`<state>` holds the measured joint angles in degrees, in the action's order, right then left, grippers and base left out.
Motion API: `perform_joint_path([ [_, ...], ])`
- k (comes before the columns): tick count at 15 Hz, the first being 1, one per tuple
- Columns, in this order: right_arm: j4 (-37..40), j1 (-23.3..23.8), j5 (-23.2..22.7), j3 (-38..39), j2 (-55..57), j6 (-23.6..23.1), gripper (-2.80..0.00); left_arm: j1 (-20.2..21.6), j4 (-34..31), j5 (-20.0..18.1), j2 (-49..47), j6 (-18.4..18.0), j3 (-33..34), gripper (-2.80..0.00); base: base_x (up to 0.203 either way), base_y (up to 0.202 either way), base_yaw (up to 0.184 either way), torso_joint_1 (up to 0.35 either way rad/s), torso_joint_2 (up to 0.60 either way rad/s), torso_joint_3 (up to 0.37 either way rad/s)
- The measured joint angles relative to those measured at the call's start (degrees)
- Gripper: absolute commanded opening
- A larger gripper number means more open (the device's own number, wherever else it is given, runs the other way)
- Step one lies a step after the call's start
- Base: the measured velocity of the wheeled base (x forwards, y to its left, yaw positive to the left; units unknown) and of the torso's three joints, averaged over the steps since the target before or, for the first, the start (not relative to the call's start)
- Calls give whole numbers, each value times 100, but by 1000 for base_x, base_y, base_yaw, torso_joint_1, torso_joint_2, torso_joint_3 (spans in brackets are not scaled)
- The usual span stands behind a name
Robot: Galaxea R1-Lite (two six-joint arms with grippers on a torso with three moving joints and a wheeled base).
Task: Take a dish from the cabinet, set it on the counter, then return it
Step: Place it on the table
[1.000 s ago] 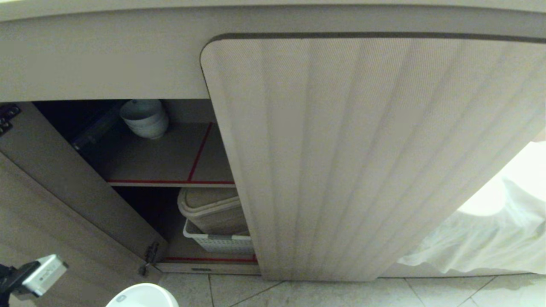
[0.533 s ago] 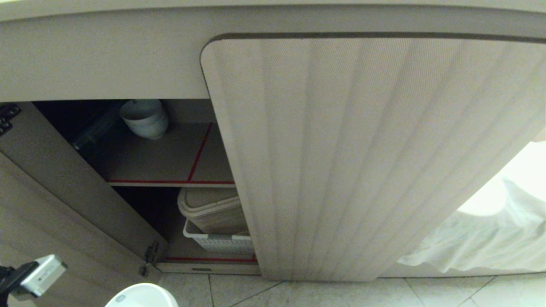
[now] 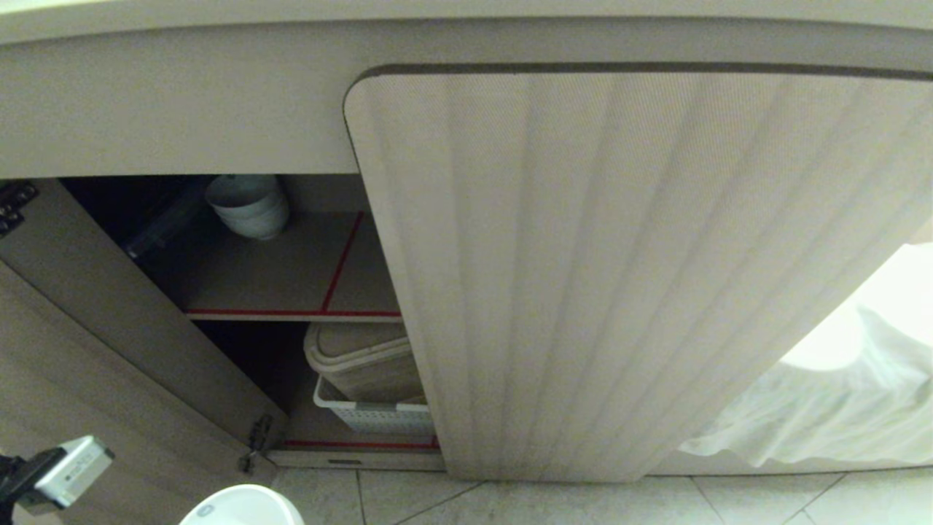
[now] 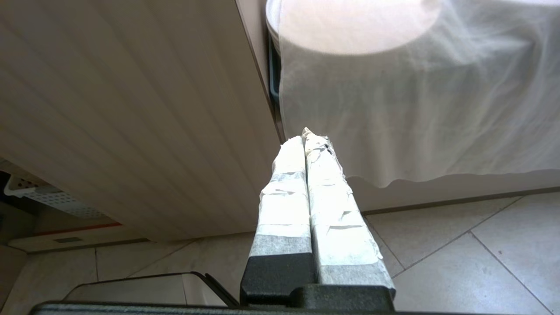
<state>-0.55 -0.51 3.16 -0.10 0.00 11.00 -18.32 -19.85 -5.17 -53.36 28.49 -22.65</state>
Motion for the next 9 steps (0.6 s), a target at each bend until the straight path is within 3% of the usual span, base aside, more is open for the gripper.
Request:
perform_joint_path([
  [4,11,0,-2,0,2,1,-280,-17,-1,2,-5,-2,-22,-280,0,0,0,245,-103,-151],
  [9,6,0,-3,0,0,2,-280,-39,-336,-10,76,-282,-69,-280,0,0,0,175,-565,-177],
])
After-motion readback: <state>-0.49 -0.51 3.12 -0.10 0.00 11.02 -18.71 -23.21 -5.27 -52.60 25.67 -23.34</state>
